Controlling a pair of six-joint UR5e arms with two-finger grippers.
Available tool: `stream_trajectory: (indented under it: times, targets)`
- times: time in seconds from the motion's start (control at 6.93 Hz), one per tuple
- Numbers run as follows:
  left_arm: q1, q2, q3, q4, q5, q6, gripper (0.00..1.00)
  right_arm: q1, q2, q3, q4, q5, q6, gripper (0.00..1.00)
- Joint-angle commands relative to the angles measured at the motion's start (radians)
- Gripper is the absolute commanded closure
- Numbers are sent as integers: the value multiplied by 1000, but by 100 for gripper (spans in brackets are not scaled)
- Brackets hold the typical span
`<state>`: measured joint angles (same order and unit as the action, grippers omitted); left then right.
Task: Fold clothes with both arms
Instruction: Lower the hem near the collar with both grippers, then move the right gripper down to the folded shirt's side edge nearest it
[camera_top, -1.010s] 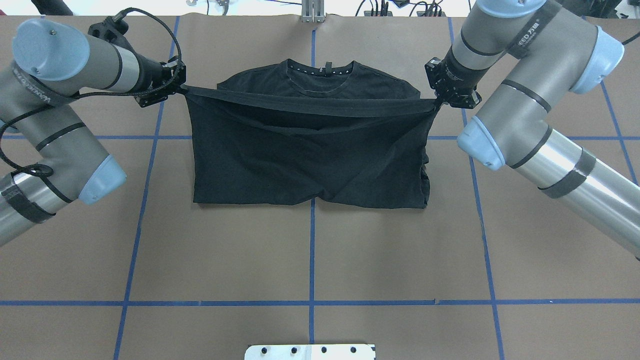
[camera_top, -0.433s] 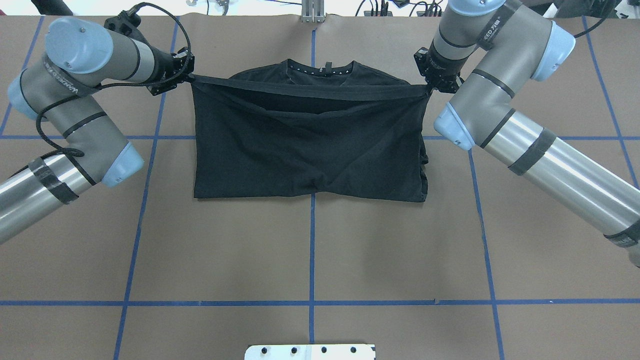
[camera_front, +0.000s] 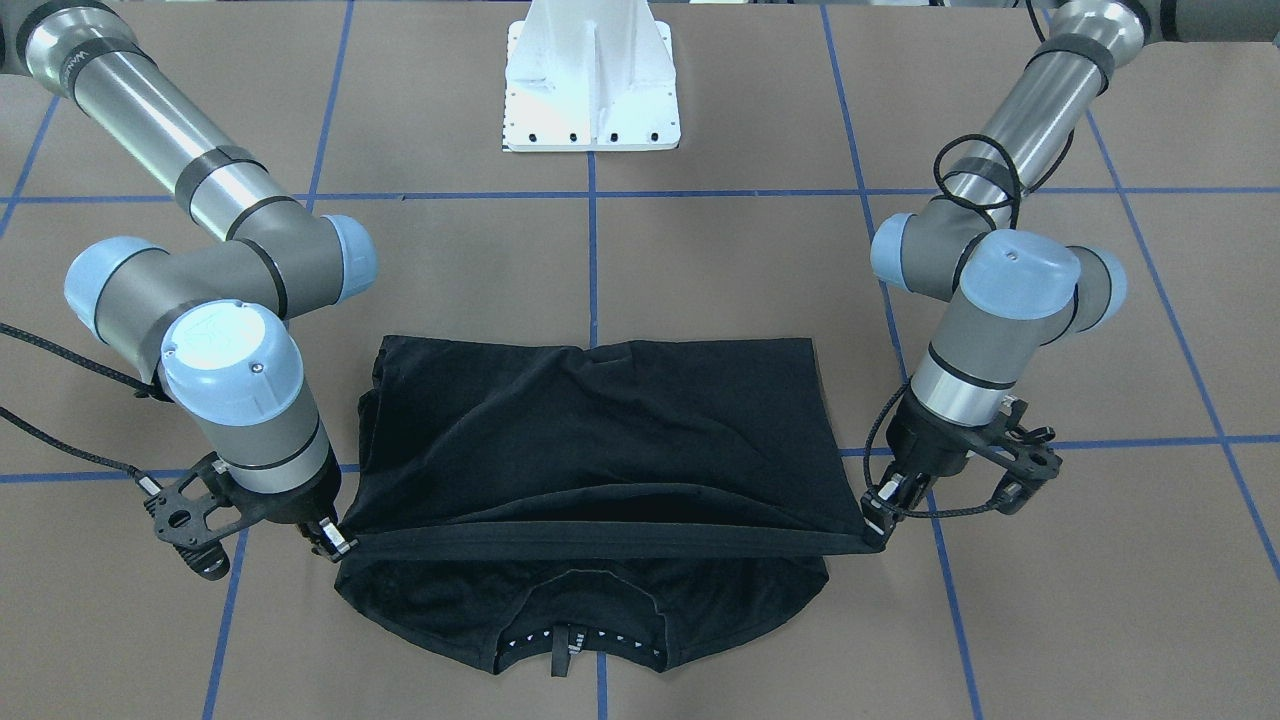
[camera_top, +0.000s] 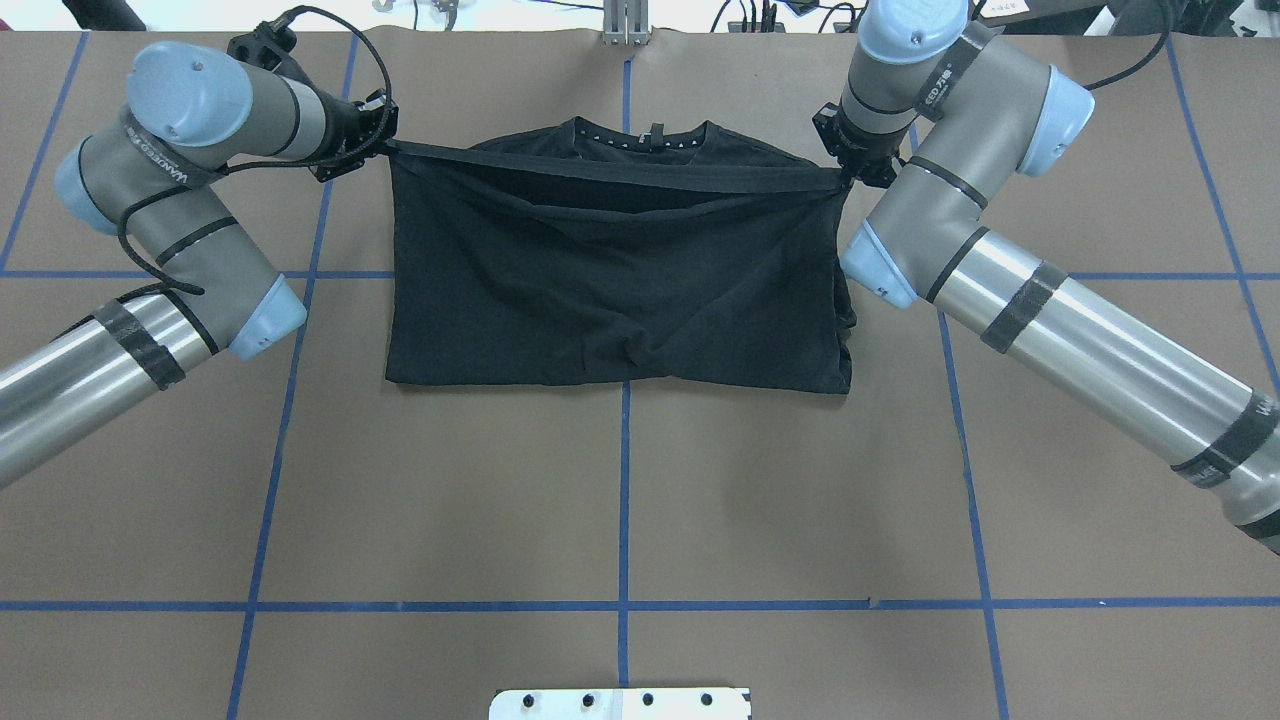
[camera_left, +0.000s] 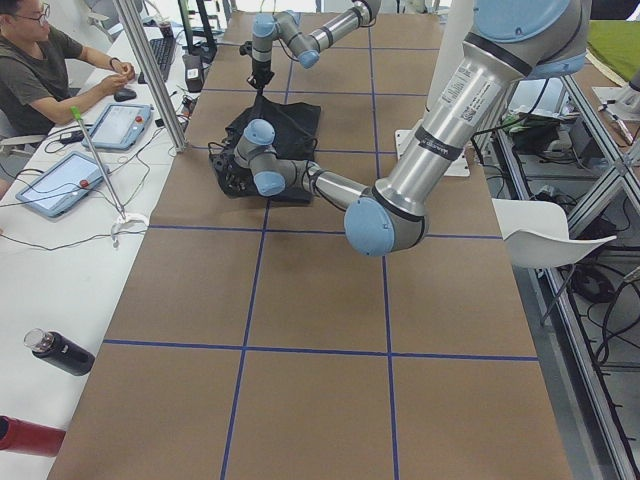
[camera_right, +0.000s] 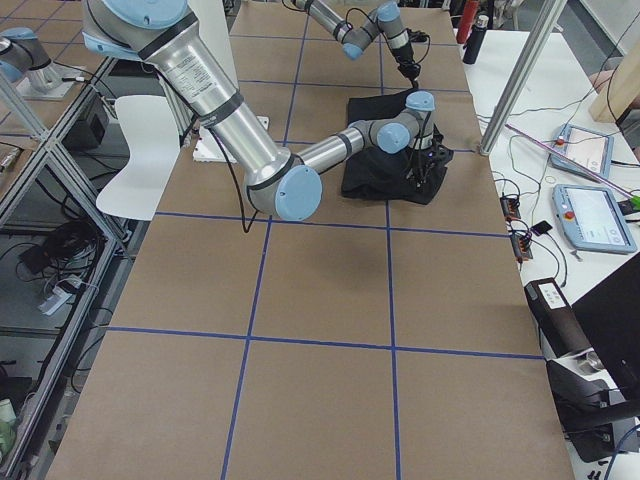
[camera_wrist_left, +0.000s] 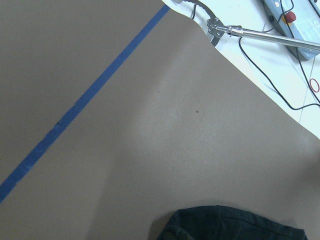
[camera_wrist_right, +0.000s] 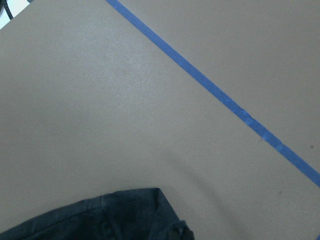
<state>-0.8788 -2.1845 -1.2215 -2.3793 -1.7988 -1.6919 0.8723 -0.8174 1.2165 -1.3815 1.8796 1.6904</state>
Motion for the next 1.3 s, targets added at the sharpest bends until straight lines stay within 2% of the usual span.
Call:
stream_trajectory:
  times: [0.0, 0.14, 0.29, 0.43, 0.58, 0.72, 0.87, 1.01, 1.15]
  targets:
    - [1, -11, 40, -15, 7, 1, 89, -15, 4, -23, 12, -36, -1, 100]
    - [1, -18, 49, -24, 7, 1, 83, -15, 4, -28, 12, -39, -4, 100]
    - [1, -20, 71, -49, 7, 1, 78, -15, 12, -29, 12, -42, -6, 78]
    - [1, -20, 74, -55, 7, 1, 71, -15, 12, -29, 12, -42, -5, 69]
    - [1, -21, 74, -57, 7, 1, 67, -15, 18, -28, 15, -42, -5, 64]
    - [0, -21, 70, -60, 7, 1, 65, -13, 27, -14, 42, -36, 11, 56]
    - [-2, -21, 59, -60, 6, 1, 64, -16, -3, 64, 51, -24, 23, 46]
    - [-5, -14, 21, -52, 1, 3, 61, -48, -88, 186, 58, -19, 50, 41]
    - [-11, -2, -24, -44, -5, 3, 60, -62, -139, 268, 58, -4, 63, 36]
